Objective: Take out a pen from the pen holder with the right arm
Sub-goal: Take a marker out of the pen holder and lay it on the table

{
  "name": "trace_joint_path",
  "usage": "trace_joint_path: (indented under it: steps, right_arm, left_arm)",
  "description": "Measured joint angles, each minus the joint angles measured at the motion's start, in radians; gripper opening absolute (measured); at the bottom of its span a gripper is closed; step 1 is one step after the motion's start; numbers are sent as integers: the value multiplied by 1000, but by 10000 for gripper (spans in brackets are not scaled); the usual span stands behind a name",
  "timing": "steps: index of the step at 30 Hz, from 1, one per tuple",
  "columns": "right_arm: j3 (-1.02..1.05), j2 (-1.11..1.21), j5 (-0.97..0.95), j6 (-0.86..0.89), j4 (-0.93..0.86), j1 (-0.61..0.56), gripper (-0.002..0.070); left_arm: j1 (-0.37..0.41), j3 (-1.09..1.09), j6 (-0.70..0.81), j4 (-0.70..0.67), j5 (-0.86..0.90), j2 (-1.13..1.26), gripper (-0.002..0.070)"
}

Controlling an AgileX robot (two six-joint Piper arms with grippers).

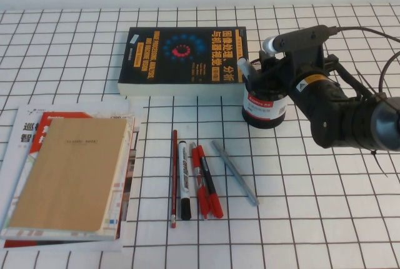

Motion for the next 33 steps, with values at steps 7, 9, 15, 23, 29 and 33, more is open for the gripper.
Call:
trace_joint_path:
  steps: [7,9,15,23,29,33]
  right_arm:
    - [-2,12,-22,0,2,0,386]
    - [-2,12,-28,0,2,0,384]
    - [-32,12,-35,0,2,0,370]
    - [-75,30,-13,0,2,0,368]
    - [-81,56,11,0,2,0,368]
    - [-81,57,11,0,2,0,368]
  left_arm:
    - [0,0,0,0,0,0,-4]
    - [0,0,0,0,0,0,-4]
    - [0,0,0,0,0,0,-4]
    - [0,0,0,0,0,0,-4]
    - [0,0,0,0,0,0,-4]
    - [0,0,0,0,0,0,-4]
